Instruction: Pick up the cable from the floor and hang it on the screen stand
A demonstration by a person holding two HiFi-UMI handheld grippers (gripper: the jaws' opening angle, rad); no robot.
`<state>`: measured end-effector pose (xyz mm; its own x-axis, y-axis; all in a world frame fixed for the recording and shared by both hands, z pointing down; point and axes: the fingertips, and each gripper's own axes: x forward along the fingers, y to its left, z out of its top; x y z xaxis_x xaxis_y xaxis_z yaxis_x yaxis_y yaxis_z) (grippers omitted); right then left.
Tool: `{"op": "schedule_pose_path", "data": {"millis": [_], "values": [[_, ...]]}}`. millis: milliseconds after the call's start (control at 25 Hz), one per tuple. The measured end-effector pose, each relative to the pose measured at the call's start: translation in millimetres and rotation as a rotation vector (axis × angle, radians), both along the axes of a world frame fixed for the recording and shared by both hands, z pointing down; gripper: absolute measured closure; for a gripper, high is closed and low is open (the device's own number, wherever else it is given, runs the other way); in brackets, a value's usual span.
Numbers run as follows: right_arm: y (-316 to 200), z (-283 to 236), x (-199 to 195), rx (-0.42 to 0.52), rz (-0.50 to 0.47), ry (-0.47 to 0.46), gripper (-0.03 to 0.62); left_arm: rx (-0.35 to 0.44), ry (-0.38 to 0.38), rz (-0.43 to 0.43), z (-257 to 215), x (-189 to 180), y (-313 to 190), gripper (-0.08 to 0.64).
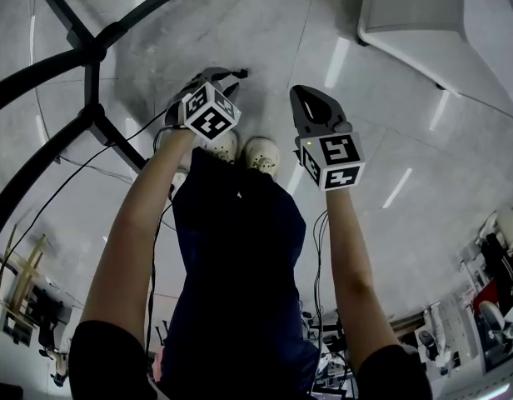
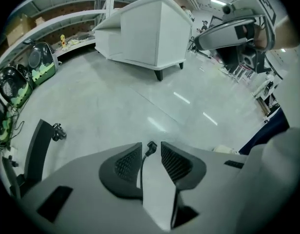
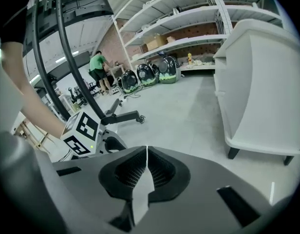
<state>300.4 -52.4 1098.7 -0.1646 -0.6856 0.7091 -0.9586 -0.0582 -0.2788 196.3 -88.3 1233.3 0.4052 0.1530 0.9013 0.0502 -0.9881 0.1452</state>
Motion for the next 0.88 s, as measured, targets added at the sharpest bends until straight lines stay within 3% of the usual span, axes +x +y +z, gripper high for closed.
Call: {"op": "schedule_pose_path", "data": {"millis": [240,480,880], "values": [[6.9,32.2,-2.7,-0.007,0.028,-0.038,0.566,0.06,-0.088,0.096,49.6,-2.3,3.7,0.375],[5.6,61.4,-5.5,-0.001,0.019,-0.052,0.566,0.078,-0.102,0.159,82.7,2.2,10.5,0.371],[12.5,90.2,-0.1,-0.015,0.047,-0.095,0.566,0.116,-0.149,0.157,126.7,5.6,11.5,0.371]]}}
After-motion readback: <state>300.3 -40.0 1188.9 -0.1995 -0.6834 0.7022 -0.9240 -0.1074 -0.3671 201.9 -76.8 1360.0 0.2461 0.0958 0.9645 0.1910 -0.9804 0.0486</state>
